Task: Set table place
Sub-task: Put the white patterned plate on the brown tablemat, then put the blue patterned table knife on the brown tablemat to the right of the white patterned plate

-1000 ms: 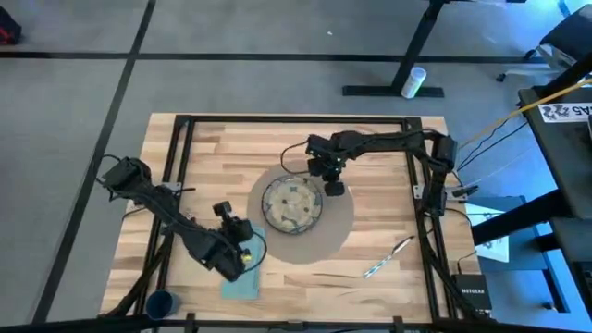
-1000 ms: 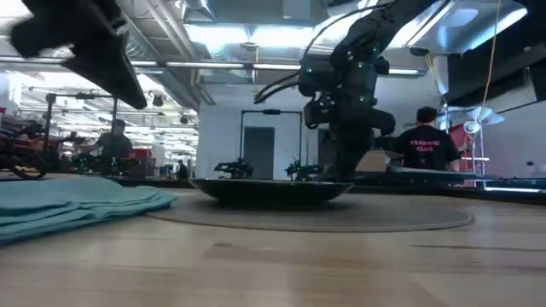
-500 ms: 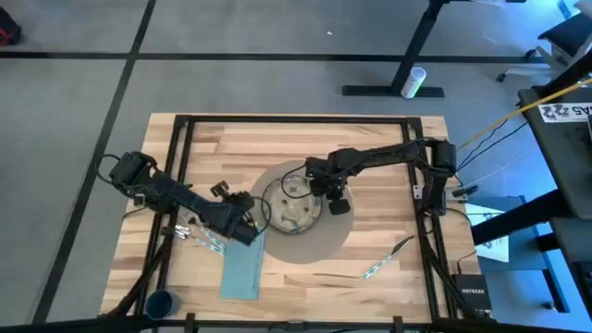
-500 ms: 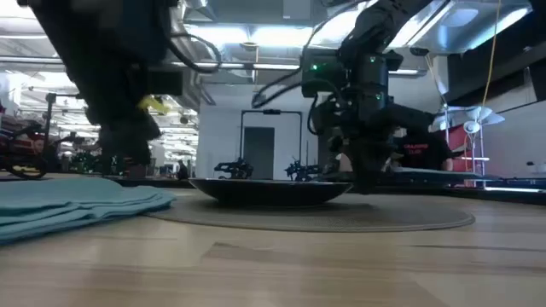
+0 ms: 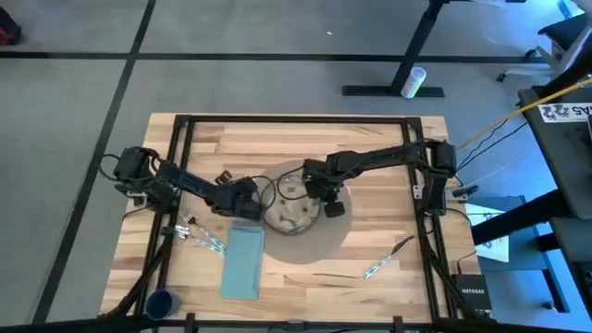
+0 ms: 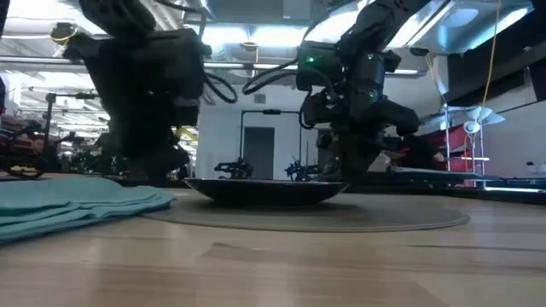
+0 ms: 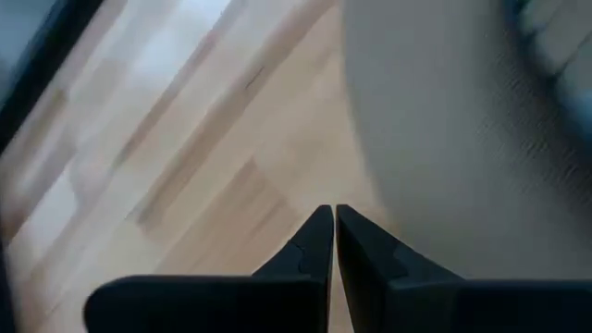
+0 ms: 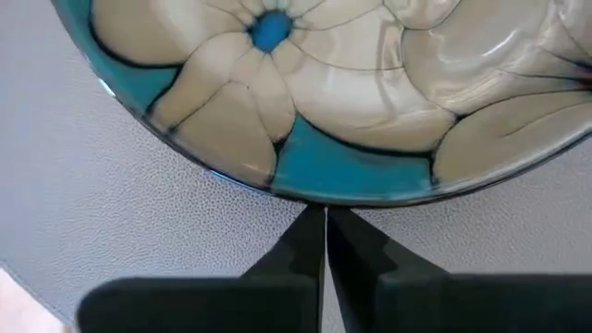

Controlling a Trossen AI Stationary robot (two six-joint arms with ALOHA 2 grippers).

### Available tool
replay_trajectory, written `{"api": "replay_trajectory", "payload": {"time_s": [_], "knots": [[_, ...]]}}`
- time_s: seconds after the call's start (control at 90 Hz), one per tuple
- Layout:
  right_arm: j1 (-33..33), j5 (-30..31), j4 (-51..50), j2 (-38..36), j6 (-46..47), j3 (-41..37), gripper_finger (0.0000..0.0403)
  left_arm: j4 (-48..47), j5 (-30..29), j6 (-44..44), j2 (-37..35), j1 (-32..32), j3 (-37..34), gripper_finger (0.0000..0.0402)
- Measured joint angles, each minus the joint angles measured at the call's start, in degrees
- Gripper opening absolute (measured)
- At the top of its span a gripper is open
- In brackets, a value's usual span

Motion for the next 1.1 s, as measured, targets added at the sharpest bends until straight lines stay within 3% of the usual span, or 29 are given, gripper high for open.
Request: {"api": "replay_trajectory", "payload": {"time_s": [0.456, 0.756, 1.1], "knots": [[1.6, -3.4, 1.2, 0.0, -0.2, 0.0, 0.0, 2.6, 0.2, 2.0, 0.0, 0.8, -0.2, 0.0], [1.9, -0.9, -1.1, -1.4, -2.9, 0.0, 0.0, 1.3, -0.4, 2.0, -0.4, 0.3, -0.2, 0.0], [5.4, 2.8, -9.1, -10.1, -5.8, 0.0, 0.0, -4.2, -3.6, 1.9, -9.8, -0.1, -0.2, 0.0]]}}
